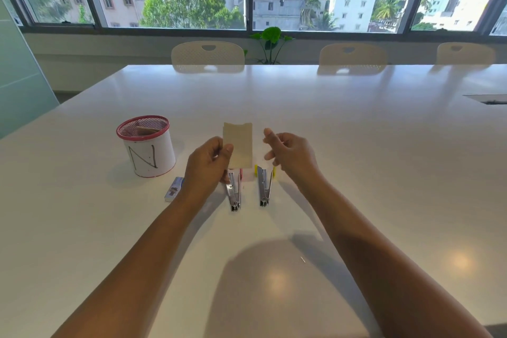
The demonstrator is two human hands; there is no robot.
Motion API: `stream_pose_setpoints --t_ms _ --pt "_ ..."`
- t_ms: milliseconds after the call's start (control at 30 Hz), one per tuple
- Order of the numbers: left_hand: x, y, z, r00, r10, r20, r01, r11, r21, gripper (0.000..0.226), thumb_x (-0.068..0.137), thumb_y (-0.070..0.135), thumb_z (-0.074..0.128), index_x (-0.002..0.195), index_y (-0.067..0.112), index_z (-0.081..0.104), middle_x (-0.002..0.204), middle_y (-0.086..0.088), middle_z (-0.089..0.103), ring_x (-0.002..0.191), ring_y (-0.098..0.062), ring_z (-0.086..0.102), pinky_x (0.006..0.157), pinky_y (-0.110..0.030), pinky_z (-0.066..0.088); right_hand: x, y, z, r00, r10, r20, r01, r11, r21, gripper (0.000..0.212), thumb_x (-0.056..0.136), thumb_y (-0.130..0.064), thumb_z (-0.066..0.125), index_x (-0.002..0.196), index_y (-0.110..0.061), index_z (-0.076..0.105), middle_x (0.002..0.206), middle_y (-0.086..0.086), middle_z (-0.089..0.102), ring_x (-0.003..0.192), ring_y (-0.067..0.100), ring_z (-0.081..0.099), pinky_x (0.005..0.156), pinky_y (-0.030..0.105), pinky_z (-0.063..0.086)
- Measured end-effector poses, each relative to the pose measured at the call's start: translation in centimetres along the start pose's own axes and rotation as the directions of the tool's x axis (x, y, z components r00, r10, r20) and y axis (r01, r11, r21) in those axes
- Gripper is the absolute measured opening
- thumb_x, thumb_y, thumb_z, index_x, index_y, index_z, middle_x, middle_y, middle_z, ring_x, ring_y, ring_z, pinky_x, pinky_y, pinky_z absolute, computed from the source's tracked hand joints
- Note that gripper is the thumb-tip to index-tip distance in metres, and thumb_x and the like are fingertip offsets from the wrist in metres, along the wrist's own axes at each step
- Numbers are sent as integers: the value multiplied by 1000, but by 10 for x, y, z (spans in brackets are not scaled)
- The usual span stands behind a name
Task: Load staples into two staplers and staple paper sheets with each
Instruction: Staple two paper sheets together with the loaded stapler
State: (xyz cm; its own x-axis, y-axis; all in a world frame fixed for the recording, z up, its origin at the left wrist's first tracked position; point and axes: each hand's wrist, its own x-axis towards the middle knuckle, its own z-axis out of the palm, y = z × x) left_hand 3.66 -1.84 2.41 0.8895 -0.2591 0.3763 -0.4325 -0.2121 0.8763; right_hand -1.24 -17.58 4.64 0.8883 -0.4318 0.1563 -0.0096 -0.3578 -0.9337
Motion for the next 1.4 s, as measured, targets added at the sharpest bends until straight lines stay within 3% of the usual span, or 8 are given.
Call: stream_pose_setpoints --t_ms 133,333,500,600,767,1033,1200,1400 --pt "-1 -1 -3 991 81 -109 -78 996 31 25 96 19 39 85 -3 46 73 -23 53 45 -8 51 45 -15 47 -11 0 1 997 57 45 -22 826 -564 71 82 -64 48 126 -9 41 106 13 61 99 28 58 72 30 38" --pt "-2 -4 -3 987 120 -111 -102 983 153 26 97 20 37 85 0 48 58 -10 51 45 -10 48 54 -43 50 -20 10 21 981 127 148 24 673 -739 59 82 -39 63 121 -4 36 120 16 55 110 32 54 73 31 35" --pt "1 -4 -6 989 76 -127 -59 990 130 21 97 22 37 86 8 49 62 -5 50 52 -14 48 52 -31 52 -1 12 2 974 199 106 -85 758 -647 47 84 -33 61 116 -1 52 109 16 62 100 30 58 76 33 48" --pt "3 -3 -9 991 23 -131 -20 1000 24 18 98 20 36 90 11 51 61 -1 45 48 -8 44 44 -16 47 6 6 -10 930 287 231 -231 943 -241 30 84 -27 65 102 -4 67 82 8 64 74 17 60 68 28 54" --pt "5 0 -13 994 -37 -104 26 994 -109 18 98 16 35 102 14 52 60 1 48 44 -5 45 42 -15 45 2 -8 -16 865 204 458 -332 917 220 10 87 -16 60 83 -6 62 78 9 67 70 16 65 70 25 56" --pt "7 -2 -12 998 13 -56 -13 1000 1 29 97 18 38 114 5 57 73 1 54 54 -9 49 39 -11 43 -4 -9 -6 790 162 591 -321 931 175 9 87 -15 59 92 -8 63 82 4 64 80 18 61 73 22 55" --pt "5 0 -13 999 53 9 -53 998 28 18 96 18 40 103 21 57 75 9 57 58 -6 54 39 -11 42 -3 -8 -4 803 175 569 -323 931 169 17 87 -19 61 99 -6 62 83 5 63 78 16 61 67 20 56" --pt "4 -1 -12 992 92 90 -95 995 34 28 95 19 42 111 8 62 75 5 59 54 5 56 39 -10 40 -5 -8 -1 828 194 526 -310 940 142 15 87 -20 61 94 -7 63 79 5 63 73 13 60 56 15 53"
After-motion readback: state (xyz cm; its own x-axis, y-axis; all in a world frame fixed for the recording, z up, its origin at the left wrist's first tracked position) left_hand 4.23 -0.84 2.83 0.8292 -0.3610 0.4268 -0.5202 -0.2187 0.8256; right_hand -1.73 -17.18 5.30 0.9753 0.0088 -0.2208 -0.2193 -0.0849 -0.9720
